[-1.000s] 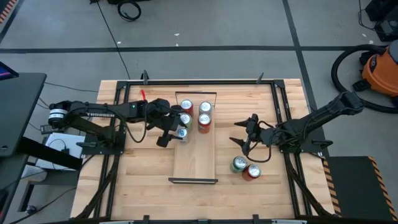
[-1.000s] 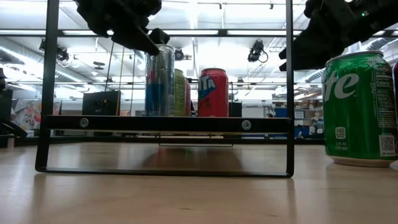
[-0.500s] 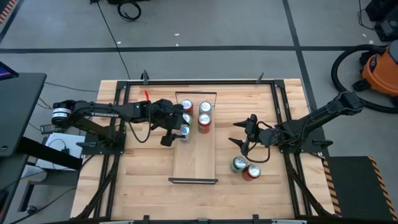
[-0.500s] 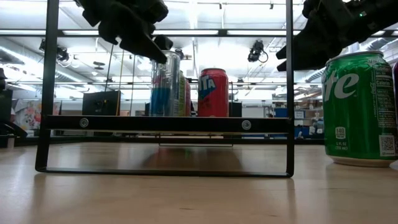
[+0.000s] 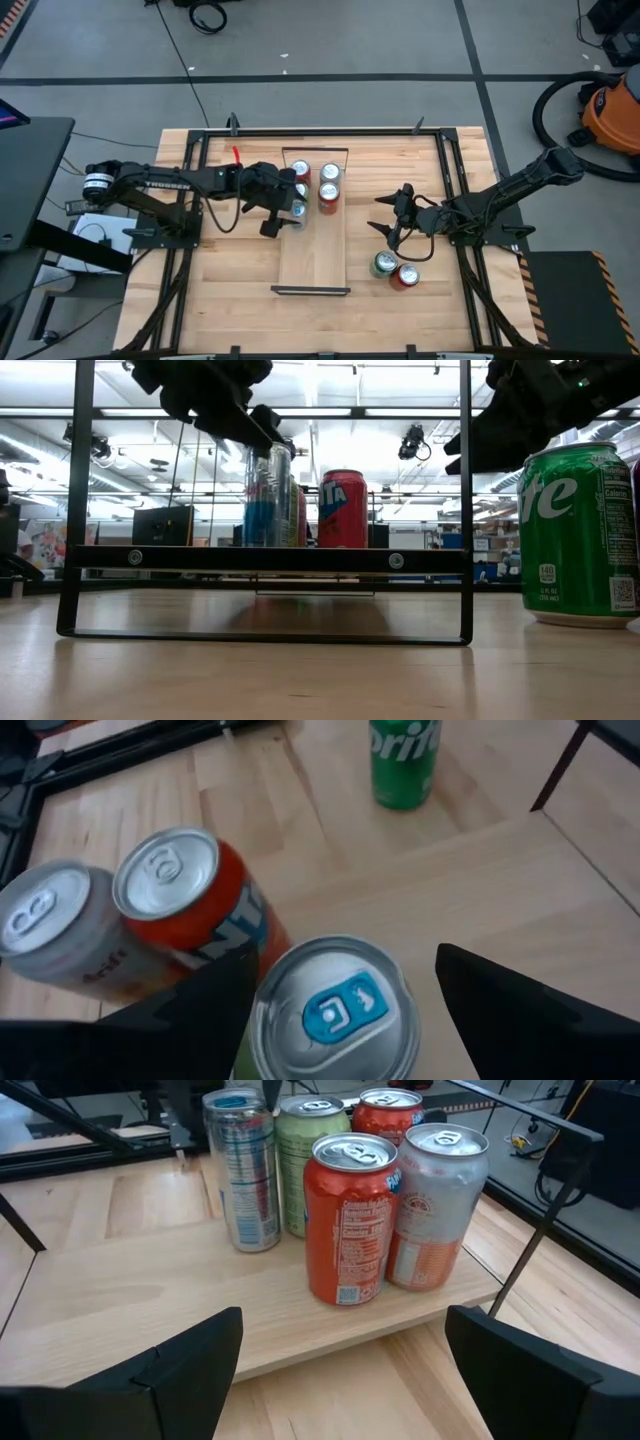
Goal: Place canned beverage on shelf
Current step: Put the green soda can on the shelf
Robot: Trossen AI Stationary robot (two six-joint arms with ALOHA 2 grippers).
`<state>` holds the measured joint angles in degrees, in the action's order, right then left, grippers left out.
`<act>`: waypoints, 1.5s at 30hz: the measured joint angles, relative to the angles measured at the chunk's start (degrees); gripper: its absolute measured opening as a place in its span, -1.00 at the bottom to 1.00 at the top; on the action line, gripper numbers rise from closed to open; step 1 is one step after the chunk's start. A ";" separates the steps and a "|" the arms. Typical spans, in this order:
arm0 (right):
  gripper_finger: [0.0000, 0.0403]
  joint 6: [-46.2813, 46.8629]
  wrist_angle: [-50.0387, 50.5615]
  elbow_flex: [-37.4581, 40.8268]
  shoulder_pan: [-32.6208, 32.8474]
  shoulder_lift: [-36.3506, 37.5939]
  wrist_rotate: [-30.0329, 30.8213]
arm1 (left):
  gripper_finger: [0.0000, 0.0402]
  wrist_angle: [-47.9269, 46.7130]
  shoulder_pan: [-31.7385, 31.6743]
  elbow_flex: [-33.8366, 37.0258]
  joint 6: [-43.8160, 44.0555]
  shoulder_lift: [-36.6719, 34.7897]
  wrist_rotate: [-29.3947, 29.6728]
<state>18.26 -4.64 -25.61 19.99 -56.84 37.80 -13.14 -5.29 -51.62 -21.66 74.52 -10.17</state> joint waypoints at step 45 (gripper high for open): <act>0.87 11.87 41.79 -27.02 10.03 -18.93 -20.93 | 0.57 4.45 13.89 -5.33 13.58 -0.66 22.32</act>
<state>30.13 37.15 -52.62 30.02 -75.77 16.87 -8.69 8.60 -56.95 -8.08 73.87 12.15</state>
